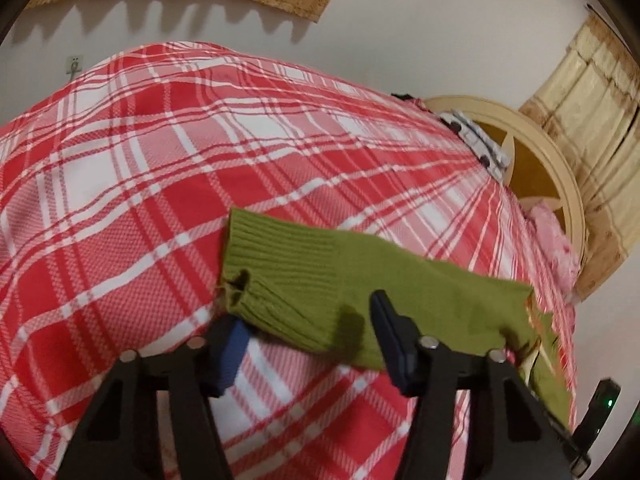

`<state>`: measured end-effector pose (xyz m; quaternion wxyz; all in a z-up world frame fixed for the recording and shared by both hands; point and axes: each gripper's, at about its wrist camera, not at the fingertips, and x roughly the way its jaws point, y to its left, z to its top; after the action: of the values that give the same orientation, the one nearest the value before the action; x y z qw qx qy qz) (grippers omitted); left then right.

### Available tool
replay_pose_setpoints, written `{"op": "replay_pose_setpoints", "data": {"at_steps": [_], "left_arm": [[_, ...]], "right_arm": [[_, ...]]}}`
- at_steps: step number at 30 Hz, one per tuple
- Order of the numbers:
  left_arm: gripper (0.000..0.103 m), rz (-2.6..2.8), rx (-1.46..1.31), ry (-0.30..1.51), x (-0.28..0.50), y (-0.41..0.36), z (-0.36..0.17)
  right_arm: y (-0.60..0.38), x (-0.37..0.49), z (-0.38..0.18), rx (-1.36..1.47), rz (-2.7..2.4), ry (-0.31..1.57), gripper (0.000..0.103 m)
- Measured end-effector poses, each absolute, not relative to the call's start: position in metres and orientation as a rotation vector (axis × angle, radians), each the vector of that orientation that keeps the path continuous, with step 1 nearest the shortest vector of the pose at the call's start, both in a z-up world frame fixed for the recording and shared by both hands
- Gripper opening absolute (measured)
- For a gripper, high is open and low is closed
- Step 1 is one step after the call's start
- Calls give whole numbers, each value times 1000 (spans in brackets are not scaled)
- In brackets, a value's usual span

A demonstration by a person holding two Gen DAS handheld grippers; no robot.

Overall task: Fold small clothes
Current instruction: 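Release the sleeve with the right tool while the left tool grasps the other sleeve cuff, then lift the other sleeve with the left tool and fold it across the body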

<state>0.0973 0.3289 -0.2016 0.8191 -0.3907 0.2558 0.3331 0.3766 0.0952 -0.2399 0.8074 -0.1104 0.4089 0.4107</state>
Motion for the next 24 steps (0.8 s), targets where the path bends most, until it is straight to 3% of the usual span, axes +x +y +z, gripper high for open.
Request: {"op": "replay_pose_setpoints", "data": {"at_steps": [2, 3, 10, 24], "left_arm": [[17, 705, -847, 542, 97, 333, -204], [8, 685, -859, 542, 97, 335, -205], [5, 607, -853, 483, 96, 334, -188], [5, 361, -593, 328, 159, 284, -69]], "right_arm": [[95, 377, -240, -237, 878, 873, 66], [95, 376, -240, -237, 877, 874, 66], [95, 376, -240, -237, 877, 874, 66], [24, 382, -188, -28, 740, 801, 66]]}}
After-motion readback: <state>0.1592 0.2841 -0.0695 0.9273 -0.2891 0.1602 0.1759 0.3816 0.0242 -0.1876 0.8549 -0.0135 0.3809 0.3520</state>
